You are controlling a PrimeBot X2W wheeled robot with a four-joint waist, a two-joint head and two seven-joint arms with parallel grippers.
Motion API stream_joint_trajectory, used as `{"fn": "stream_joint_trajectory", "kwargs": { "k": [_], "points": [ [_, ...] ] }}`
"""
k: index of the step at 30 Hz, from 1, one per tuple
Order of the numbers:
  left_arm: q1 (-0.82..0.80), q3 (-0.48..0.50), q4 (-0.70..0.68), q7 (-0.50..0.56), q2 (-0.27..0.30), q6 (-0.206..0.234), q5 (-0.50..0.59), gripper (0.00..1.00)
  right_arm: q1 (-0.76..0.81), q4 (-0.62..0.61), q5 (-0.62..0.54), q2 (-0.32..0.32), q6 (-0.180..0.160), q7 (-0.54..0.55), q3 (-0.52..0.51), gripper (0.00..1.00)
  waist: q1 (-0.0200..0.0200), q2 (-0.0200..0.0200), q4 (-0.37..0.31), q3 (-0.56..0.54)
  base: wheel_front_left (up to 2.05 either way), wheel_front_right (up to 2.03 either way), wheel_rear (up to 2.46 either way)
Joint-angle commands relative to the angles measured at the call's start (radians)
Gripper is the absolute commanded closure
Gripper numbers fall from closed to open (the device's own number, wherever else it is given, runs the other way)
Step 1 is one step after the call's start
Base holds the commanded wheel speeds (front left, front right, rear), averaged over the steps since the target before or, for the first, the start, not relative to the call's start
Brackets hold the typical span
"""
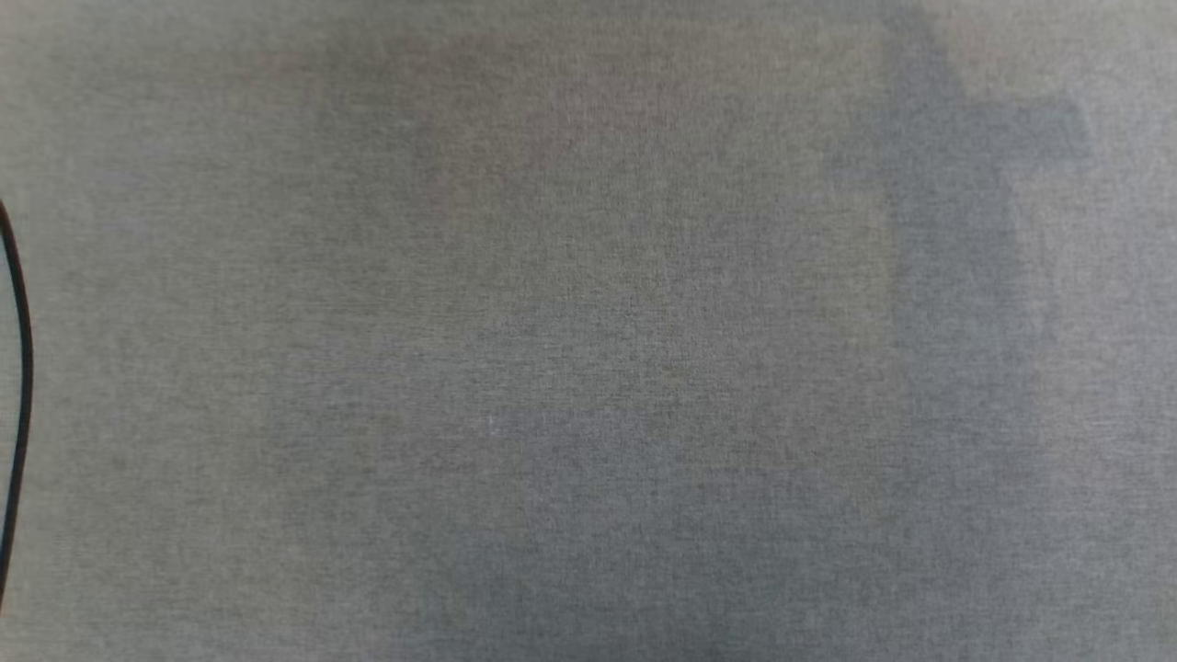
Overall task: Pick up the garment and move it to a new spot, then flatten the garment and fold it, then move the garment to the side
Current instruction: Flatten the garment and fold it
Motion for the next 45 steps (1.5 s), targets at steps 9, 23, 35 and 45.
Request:
{"fn": "stream_joint_trajectory", "kwargs": {
  "k": [9,23,35,45],
  "points": [
    [0.083,0.005,0.195,-0.042,-0.06,-0.033,-0.095,1.0,0.003,0.246,0.005,0.105,-0.002,-0.105,0.052,1.0,-0.0002,0.0,-0.058,0.121,0.0,0.0,0.0],
    [0.529,-0.118,0.134,-0.137,-0.115,-0.036,-0.263,1.0,0.414,0.311,0.257,0.076,-0.002,-0.208,0.209,1.0,-0.0002,0.0,-0.034,-0.02,0.0,0.0,0.0],
    [0.915,-0.186,-0.028,-0.227,-0.074,-0.036,-0.293,1.0,0.924,0.007,0.434,-0.054,-0.002,-0.17,0.173,1.0,-0.0002,0.0,-0.007,-0.233,0.0,0.0,0.0],
    [1.226,-0.163,-0.239,-0.233,-0.057,0.011,-0.261,1.0,1.348,-0.298,0.437,-0.006,-0.002,-0.048,-0.014,1.0,-0.0002,0.0,0.008,-0.372,0.0,0.0,0.0]
  ]
}}
